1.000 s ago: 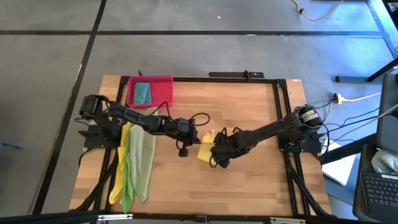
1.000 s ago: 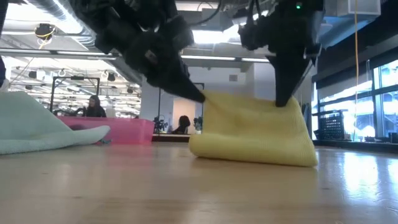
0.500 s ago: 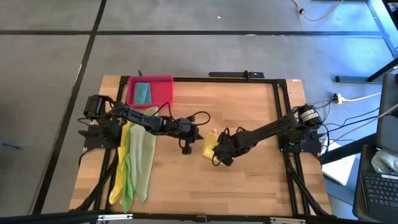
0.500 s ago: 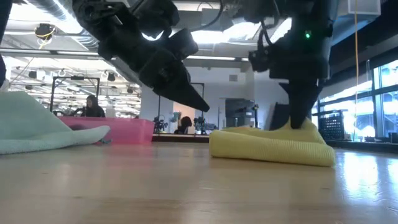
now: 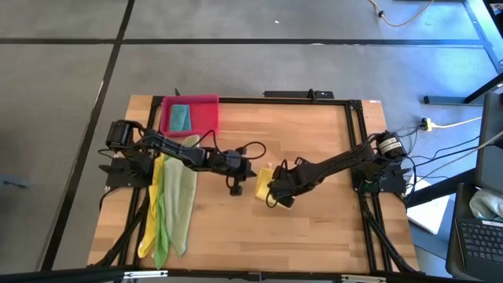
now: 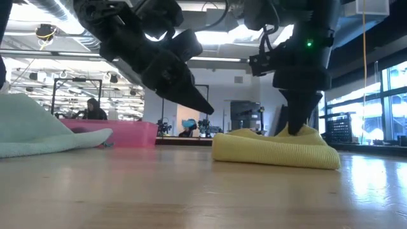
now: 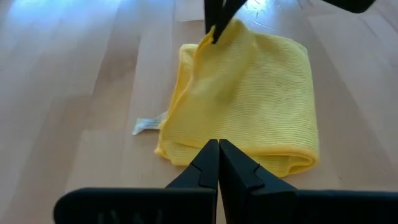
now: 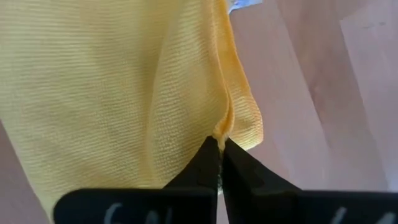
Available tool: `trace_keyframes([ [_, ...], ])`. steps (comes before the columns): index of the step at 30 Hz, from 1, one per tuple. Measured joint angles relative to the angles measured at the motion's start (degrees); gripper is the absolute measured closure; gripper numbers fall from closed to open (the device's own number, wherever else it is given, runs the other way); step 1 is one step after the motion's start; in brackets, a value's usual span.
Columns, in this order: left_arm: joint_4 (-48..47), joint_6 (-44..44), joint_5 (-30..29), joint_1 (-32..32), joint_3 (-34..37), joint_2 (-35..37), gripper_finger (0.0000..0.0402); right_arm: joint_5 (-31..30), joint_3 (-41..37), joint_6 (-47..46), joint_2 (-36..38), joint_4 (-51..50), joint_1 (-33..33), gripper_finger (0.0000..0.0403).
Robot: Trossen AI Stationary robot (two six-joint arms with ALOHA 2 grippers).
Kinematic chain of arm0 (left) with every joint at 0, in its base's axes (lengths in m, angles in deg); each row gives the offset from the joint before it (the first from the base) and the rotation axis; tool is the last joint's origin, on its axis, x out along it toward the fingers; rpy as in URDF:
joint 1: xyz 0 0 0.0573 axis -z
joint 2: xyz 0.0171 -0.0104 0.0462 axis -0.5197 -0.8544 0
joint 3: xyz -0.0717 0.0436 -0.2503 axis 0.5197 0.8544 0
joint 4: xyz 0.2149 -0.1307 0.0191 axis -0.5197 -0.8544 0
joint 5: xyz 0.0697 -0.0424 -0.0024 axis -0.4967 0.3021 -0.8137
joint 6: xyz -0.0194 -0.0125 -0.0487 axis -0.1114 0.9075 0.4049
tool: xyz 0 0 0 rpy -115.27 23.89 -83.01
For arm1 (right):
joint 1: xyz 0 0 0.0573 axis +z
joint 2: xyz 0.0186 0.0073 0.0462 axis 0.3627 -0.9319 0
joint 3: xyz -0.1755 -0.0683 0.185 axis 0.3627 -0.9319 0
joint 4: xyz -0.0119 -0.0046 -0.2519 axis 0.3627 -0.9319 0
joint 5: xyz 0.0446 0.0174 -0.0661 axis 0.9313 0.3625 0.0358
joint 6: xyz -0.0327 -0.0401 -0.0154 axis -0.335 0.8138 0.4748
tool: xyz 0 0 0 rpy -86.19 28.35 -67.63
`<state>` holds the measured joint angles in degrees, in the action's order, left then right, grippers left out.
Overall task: Fold microfiber towels
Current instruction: Fold the right yellow microfiber towel on the table
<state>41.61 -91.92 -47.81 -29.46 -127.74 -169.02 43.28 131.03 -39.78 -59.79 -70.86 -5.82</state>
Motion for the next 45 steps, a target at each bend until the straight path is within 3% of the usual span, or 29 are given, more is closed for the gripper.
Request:
trace_keyframes([
  [13,-12.22,13.86,6.99,3.23,-0.04,1.01,0.0401,0.22,0.43,8.44,0.11,-0.64,0.02,0.0393],
  [19,-15.54,18.84,6.94,3.78,-0.11,4.81,0.0401,0.45,4.41,17.84,0.2,-0.04,0.05,0.039],
  [28,-28.97,22.34,-5.51,3.93,-0.09,13.36,0.0401,1.51,6.49,27.83,0.22,4.03,0.52,0.0392],
  [32,-30.29,28.26,-10.65,4.91,-0.1,15.21,0.0401,1.69,6.99,33.1,0.24,3.96,0.88,0.039],
  [37,-29.74,36.59,-13.91,7.5,-0.09,15.32,0.0401,1.56,9.12,35.84,2.29,4.08,1.69,0.039],
  [45,-30.09,39.87,-17.62,10.6,-0.07,14.97,0.0401,1.53,9.57,35.38,5.9,6.17,2.34,0.0395],
])
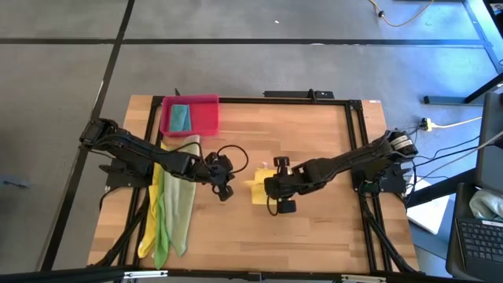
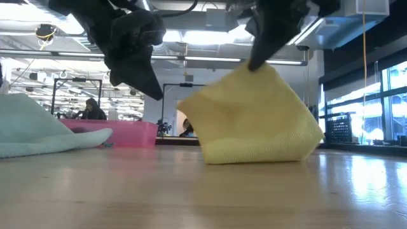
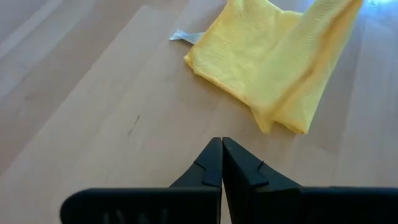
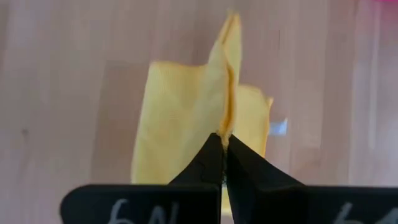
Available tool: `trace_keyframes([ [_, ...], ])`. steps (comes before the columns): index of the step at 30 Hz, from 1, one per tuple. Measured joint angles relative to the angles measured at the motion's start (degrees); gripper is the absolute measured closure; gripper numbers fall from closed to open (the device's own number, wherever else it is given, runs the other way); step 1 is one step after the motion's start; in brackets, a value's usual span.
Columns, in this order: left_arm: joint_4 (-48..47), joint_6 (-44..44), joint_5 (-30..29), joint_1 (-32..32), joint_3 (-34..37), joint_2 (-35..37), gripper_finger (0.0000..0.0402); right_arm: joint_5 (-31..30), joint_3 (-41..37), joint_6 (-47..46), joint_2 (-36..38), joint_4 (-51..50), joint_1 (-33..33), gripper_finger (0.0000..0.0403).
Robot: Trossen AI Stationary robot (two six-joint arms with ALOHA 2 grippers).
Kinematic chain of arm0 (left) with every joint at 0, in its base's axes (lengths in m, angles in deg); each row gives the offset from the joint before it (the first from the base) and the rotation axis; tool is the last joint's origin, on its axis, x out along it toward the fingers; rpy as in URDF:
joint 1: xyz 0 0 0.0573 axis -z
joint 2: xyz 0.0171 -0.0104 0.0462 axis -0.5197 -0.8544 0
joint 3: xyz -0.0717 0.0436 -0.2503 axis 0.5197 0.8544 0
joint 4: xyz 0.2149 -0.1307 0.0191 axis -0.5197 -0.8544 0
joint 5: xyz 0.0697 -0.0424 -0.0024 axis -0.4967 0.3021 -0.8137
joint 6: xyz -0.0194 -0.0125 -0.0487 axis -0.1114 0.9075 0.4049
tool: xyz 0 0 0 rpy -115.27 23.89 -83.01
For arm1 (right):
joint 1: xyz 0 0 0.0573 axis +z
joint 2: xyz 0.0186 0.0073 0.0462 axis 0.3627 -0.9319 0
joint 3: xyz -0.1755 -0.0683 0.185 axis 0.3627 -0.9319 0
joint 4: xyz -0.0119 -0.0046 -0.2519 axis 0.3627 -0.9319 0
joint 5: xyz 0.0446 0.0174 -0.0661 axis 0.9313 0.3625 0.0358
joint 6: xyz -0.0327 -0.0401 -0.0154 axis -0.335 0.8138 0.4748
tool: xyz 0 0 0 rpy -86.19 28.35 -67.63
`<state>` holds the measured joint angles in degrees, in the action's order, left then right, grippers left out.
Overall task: Fold microfiber towels
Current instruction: Fold the right yellow microfiber towel on the table
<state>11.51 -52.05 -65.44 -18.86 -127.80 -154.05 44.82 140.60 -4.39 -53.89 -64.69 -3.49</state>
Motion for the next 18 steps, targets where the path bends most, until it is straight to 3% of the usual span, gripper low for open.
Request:
trace_keyframes([
  [6,0.15,2.21,-0.07,0.02,0.0,0.0,0.0401,-0.03,-5.93,-2.69,-0.06,0.4,-0.69,0.039],
  [12,0.28,2.95,1.25,0.51,0.0,0.0,0.0401,-0.5,-12.18,-2.66,-0.08,7.47,-1.66,0.0393],
  [18,0.11,2.98,2.77,2.03,0.0,-0.02,0.0401,-2.57,-13.48,-2.53,0.1,9.05,-2.83,0.0389],
])
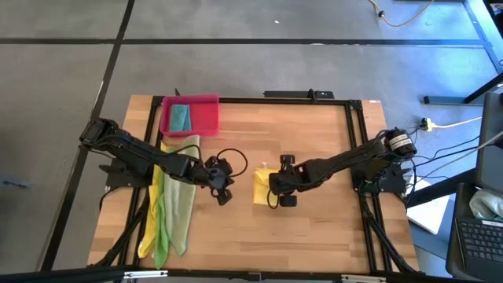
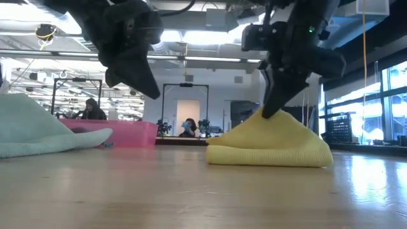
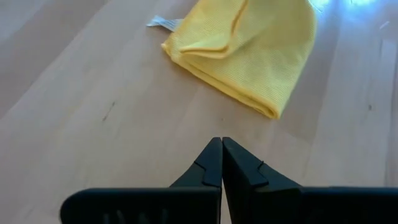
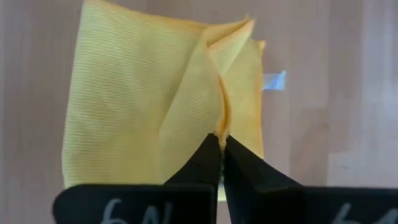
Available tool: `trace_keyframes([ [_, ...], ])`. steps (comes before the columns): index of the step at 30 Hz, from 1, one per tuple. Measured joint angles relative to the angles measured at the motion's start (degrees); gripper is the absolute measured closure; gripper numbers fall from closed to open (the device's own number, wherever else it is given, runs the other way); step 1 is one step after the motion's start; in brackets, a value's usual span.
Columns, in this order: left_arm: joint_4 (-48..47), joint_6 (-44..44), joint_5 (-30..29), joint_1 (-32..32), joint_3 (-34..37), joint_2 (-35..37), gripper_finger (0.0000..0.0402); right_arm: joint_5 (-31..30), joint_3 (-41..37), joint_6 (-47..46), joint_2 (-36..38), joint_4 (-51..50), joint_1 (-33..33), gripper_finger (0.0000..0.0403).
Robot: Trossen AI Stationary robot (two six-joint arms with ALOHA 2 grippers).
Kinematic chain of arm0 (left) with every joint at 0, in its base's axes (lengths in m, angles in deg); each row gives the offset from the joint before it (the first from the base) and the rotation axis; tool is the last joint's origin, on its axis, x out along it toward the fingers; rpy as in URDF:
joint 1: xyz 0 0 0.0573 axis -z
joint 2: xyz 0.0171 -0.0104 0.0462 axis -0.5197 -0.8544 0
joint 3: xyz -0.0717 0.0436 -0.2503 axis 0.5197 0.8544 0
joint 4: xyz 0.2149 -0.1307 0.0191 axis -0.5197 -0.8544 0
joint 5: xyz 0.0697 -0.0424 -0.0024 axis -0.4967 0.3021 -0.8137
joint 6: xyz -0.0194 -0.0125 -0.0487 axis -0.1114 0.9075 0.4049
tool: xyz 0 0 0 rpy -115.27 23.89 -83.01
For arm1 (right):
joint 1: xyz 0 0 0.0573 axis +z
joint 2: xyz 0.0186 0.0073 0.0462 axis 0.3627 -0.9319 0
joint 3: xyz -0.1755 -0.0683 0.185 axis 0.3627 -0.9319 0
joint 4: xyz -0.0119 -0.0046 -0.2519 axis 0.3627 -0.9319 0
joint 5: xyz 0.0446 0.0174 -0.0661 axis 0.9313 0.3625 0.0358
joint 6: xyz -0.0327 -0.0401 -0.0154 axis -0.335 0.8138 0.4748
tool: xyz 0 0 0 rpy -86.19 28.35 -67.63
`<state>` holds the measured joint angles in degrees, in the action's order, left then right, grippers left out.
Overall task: Fold microfiber towels
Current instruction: Fold the right yellow microfiber towel on the table
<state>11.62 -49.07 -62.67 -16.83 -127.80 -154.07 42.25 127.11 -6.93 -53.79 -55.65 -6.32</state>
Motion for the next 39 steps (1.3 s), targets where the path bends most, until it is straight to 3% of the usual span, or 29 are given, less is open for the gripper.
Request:
trace_keyframes([
  [8,-0.06,-0.05,0.02,1.01,0.0,0.0,0.0401,-4.25,0.68,1.27,3.89,1.45,0.03,0.0393],
  [14,-0.17,-0.13,-0.2,0.35,0.0,-0.02,0.0401,-0.23,-2.2,2.85,3.01,4.9,-1.36,0.039],
  [25,-0.06,2.0,-0.03,0.7,0.0,-0.04,0.0401,-0.47,-8.04,1.26,2.93,5.62,-6.16,0.0389],
  [39,-0.04,4.32,-0.42,0.68,0.0,-0.04,0.0401,-0.47,-8.15,0.41,2.93,5.23,-11.78,0.0389],
])
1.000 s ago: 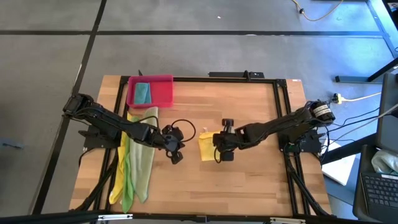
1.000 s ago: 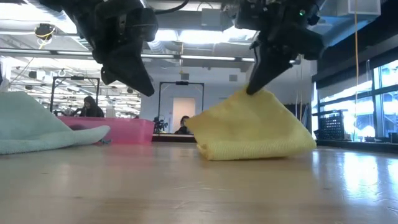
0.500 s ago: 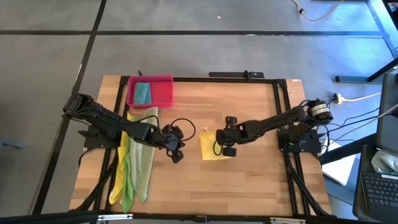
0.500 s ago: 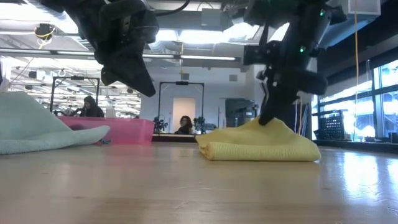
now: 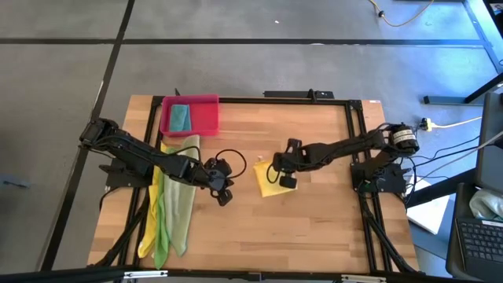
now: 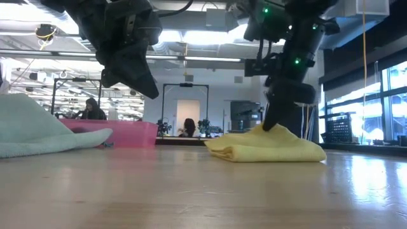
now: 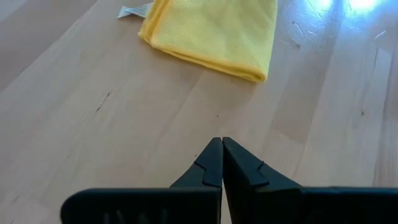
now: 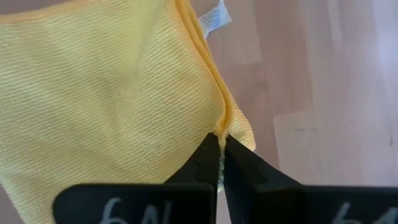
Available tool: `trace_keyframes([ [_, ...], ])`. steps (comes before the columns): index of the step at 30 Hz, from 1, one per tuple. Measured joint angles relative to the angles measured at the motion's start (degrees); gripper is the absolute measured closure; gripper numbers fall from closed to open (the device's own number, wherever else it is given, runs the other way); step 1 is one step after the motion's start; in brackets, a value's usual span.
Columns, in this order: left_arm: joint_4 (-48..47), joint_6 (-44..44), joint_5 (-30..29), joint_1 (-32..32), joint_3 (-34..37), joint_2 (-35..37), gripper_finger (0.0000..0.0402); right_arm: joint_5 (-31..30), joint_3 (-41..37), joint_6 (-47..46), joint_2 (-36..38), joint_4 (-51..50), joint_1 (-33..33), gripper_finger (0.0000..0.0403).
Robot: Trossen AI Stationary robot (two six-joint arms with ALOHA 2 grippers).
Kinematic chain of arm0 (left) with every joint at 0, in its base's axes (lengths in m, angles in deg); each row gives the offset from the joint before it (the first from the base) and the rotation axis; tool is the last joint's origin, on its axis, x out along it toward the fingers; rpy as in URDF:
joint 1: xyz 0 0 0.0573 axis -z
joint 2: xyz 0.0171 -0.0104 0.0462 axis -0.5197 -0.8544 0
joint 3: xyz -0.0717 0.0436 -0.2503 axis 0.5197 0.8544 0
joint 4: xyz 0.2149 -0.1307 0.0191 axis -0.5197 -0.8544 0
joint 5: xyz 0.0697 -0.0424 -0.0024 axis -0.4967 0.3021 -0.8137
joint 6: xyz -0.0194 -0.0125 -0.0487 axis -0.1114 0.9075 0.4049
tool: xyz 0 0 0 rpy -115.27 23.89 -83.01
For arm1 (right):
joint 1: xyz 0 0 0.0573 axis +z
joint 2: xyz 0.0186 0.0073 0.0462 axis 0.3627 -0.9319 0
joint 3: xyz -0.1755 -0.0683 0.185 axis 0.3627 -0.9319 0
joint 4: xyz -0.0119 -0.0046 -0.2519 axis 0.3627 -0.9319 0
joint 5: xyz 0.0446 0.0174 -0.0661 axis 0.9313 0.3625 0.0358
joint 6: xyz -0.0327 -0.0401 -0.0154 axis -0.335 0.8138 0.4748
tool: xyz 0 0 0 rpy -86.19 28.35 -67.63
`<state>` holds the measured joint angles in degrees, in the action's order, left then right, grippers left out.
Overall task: Fold microfiber towels
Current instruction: Fold the right yellow microfiber towel on the table, then put the folded right yellow microfiber towel into the pink bin
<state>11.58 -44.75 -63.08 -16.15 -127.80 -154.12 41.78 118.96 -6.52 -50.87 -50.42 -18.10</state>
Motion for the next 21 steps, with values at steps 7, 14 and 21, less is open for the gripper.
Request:
trace_keyframes([
  [7,0.0,0.0,0.0,0.0,0.0,0.0,0.0401,1.75,0.0,-2.64,0.0,-0.14,-1.64,0.0364],
  [14,0.0,0.18,1.18,0.0,0.0,0.0,0.0401,1.97,0.0,-5.37,0.0,-0.78,-2.62,0.0286],
  [21,0.0,0.22,1.81,0.02,0.0,0.0,0.0401,1.68,1.96,-6.44,0.41,-9.28,-2.7,0.0229],
])
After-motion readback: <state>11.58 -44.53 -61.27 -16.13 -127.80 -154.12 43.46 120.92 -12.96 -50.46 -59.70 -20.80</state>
